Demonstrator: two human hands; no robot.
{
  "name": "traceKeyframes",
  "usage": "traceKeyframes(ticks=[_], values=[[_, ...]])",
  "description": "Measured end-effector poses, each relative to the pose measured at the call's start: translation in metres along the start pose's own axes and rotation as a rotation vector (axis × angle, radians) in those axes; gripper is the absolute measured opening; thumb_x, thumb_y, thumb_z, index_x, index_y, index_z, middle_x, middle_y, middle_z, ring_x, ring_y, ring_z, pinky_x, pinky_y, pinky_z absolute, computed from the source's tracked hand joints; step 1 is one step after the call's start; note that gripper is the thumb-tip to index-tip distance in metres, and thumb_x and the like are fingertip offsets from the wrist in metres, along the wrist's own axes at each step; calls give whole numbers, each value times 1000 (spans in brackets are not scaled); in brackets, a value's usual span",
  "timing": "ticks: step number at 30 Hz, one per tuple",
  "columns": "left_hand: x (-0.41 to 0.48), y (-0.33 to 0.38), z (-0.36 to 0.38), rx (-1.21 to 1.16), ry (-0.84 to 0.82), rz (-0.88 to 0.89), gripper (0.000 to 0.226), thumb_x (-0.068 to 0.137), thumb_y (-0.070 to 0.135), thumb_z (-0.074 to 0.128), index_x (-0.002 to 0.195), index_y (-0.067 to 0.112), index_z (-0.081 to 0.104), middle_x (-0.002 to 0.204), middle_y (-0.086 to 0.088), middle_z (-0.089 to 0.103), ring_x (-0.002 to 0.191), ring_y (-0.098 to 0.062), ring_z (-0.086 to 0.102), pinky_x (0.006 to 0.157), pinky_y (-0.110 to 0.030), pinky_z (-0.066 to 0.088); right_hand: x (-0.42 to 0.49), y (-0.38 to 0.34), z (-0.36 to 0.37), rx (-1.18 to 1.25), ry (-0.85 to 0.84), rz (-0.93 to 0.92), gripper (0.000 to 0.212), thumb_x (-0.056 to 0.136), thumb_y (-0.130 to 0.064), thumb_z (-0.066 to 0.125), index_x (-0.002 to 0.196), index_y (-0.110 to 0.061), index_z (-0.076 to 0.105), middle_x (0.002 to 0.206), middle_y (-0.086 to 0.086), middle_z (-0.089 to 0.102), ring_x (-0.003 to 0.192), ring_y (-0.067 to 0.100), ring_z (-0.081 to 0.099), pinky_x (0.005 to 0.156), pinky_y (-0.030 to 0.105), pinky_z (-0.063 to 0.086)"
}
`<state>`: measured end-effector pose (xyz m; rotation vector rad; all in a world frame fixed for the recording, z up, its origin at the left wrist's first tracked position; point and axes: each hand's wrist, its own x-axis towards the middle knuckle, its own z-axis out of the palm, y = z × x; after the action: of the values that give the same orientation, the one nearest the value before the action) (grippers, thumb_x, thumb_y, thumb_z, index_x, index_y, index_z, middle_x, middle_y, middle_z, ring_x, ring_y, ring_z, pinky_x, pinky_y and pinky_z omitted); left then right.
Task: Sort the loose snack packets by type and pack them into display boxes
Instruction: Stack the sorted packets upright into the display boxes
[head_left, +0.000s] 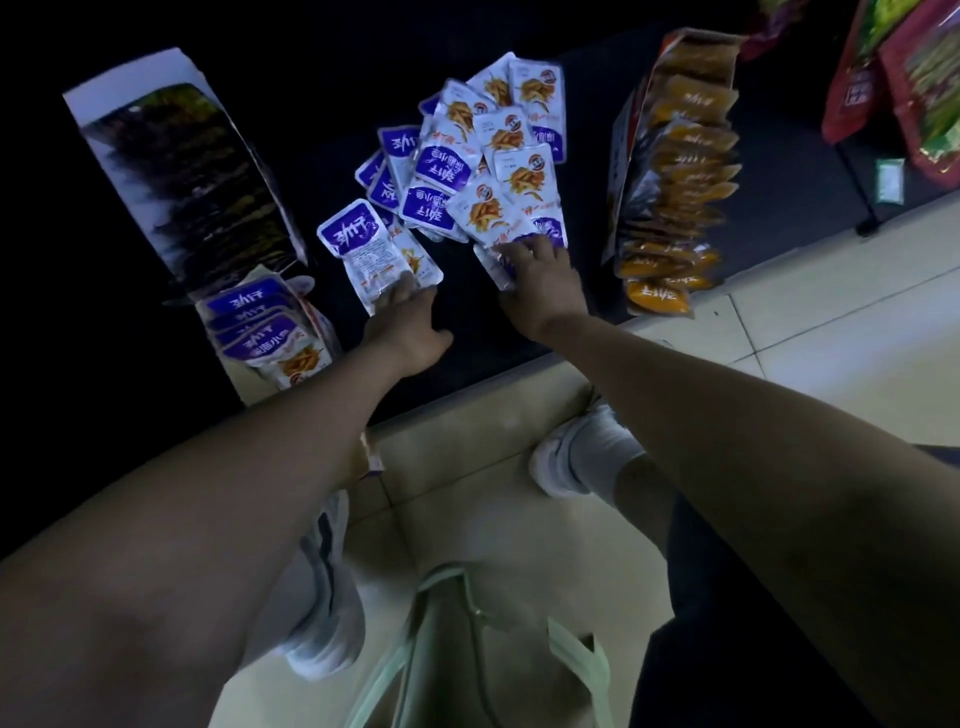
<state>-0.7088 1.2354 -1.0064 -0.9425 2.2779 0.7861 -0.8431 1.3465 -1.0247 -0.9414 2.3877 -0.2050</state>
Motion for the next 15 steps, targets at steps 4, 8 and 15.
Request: traceKeyframes(ticks=[4, 8, 15], values=[[-7, 2, 16, 32, 111, 80, 60, 89, 25, 60, 145, 16, 38, 156, -6, 22, 142, -28, 17, 112, -37, 27, 1, 1, 6, -32, 188, 16, 39, 87, -32, 62, 120, -11, 55, 128, 15, 41, 122, 35, 37, 93, 43, 38], [-16, 0, 22, -21, 133, 139, 52, 88, 19, 59, 138, 14, 47, 144, -6, 37, 137, -27, 25, 108, -37, 30, -2, 3, 12, 25, 215, 102, 60, 80, -32, 74, 123, -4, 42, 131, 19, 38, 118, 37, 39, 92, 44, 39], [-17, -6, 4, -201, 195, 117, 43, 91, 12, 55, 133, 12, 52, 136, -13, 46, 125, -29, 44, 98, -32, 38, 4, 2, -9, 214, 177, 69, 44, 83, -12, 67, 124, -11, 50, 124, 12, 56, 116, 32, 50, 93, 41, 38]])
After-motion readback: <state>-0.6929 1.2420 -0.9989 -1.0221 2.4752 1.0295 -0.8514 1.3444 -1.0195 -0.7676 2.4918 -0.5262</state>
